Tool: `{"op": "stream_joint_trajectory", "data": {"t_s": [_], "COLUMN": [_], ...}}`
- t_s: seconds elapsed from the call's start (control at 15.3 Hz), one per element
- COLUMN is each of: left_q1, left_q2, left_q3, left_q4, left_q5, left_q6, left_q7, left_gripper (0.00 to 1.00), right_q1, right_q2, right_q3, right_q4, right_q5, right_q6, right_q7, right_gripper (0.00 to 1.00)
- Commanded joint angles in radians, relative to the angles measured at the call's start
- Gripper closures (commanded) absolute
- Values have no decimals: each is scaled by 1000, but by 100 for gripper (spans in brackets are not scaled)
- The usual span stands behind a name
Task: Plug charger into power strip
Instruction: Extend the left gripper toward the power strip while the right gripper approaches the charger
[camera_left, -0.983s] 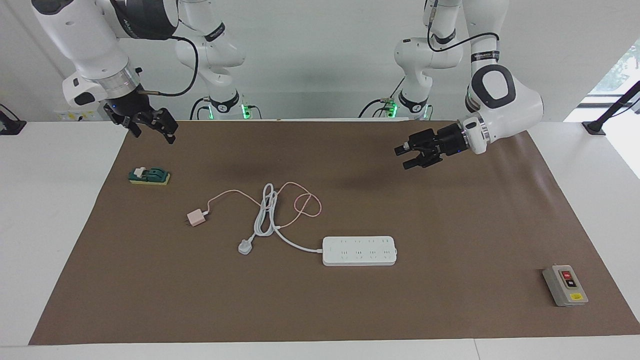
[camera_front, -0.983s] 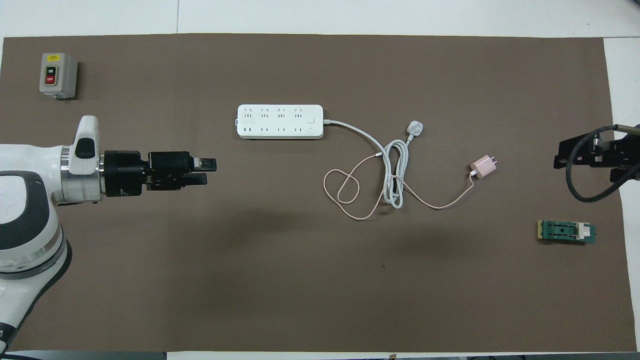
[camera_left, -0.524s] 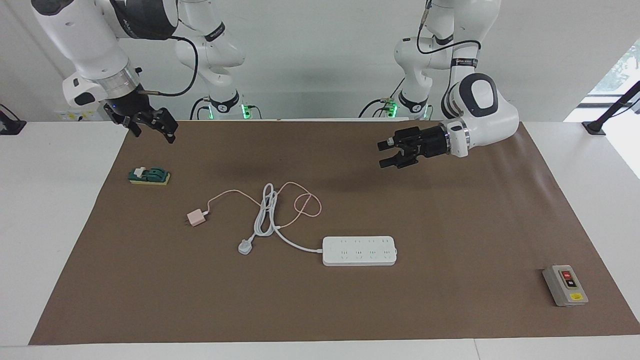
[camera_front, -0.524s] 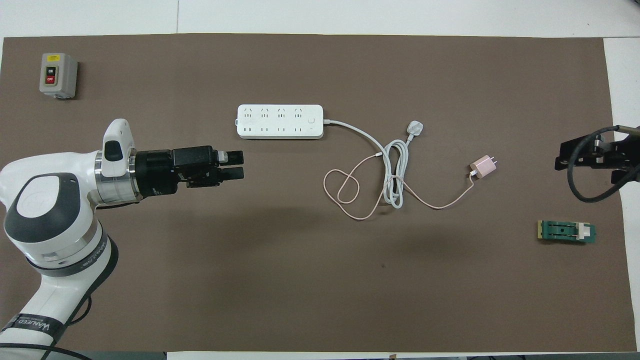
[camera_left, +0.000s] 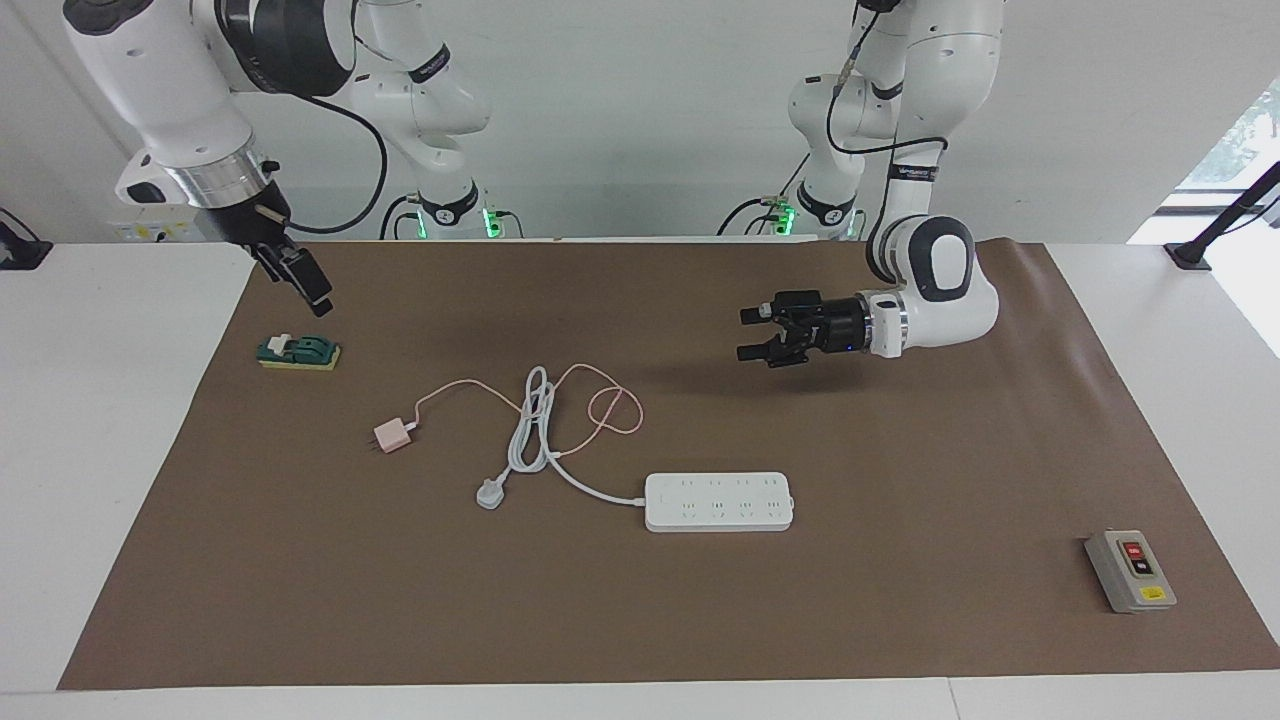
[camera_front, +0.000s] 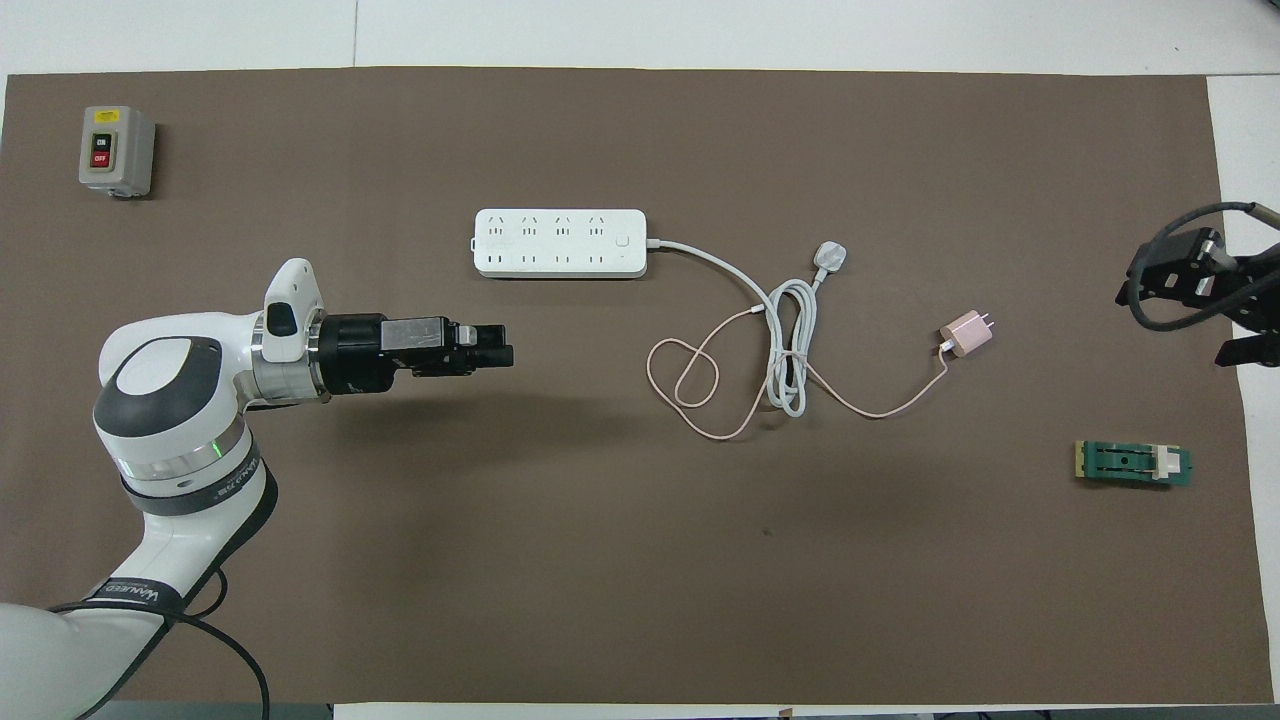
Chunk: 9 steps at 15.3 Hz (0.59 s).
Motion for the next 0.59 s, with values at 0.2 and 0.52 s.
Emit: {"op": "stream_joint_trajectory", "data": {"t_s": [0.2, 0.52], "left_q1": [-3, -65], "left_q2": [-5, 44], "left_q3": [5, 3], "left_q4": [9, 8], "left_q5": [-52, -174], "left_q6": [-3, -29], "left_q7": [9, 11], "left_gripper": [0, 0], "right_q1": [-17, -43], "right_q2": [66, 170], "right_q3": [7, 5], "right_q4": [-55, -55], "right_q5": [89, 143], "right_q6": [57, 138], "right_q7": [163, 133], "right_gripper": [0, 0]}}
